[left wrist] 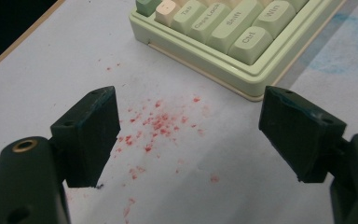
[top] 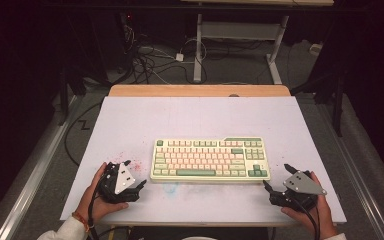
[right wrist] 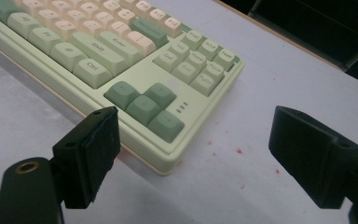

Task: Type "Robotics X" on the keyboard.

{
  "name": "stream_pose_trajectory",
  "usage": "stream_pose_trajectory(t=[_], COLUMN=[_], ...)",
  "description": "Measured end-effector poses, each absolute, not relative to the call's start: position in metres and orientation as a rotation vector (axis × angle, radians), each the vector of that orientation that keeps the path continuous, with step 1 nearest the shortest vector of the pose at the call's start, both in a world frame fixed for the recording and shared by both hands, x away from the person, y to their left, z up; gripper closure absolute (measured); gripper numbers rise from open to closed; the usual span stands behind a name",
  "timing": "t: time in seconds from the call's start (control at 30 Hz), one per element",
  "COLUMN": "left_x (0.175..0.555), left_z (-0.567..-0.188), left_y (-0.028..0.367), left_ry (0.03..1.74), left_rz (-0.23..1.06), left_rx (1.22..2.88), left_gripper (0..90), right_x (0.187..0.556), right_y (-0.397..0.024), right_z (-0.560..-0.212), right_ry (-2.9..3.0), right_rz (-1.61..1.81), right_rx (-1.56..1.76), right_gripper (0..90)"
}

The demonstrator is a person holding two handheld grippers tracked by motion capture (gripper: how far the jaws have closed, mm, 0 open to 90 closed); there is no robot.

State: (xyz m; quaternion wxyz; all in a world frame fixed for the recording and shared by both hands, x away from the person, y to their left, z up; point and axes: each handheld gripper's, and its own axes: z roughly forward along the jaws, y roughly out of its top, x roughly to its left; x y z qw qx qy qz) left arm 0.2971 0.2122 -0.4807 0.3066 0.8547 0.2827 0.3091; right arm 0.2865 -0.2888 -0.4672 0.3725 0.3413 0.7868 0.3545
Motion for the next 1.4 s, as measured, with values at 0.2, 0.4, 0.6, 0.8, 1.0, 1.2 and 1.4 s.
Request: stream_pose_trajectory(t=[0.2,0.4,0.6,0.8,1.0,1.2,1.4], left_x=[0.295,0.293,0.296,0.3,0.305,0.305,0.304], left_z=[-0.48,-0.479,-0.477,-0.477,-0.476,-0.475,-0.475], left_y=[0.214,0.215,0.216,0.216,0.216,0.216,0.219], left_ry=[0.741,0.749,0.762,0.762,0.779,0.778,0.777], left_rz=[0.815,0.814,0.811,0.805,0.796,0.797,0.781], left_rx=[2.257,2.249,2.244,2.251,2.237,2.233,2.227], left_gripper=[19.3,19.3,19.3,20.9,21.1,21.1,21.8], right_x=[0.287,0.286,0.298,0.313,0.33,0.347,0.353], right_y=[-0.287,-0.287,-0.275,-0.254,-0.232,-0.217,-0.214], right_z=[-0.466,-0.459,-0.443,-0.435,-0.437,-0.447,-0.458], right_ry=[2.012,2.066,2.135,2.214,2.276,2.334,2.379], right_rz=[0.904,0.987,1.036,1.048,1.033,0.98,0.944], right_rx=[0.882,0.858,0.824,0.764,0.735,0.723,0.73], right_gripper=[19.2,44.6,79.6,90.0,90.0,90.0,90.0])
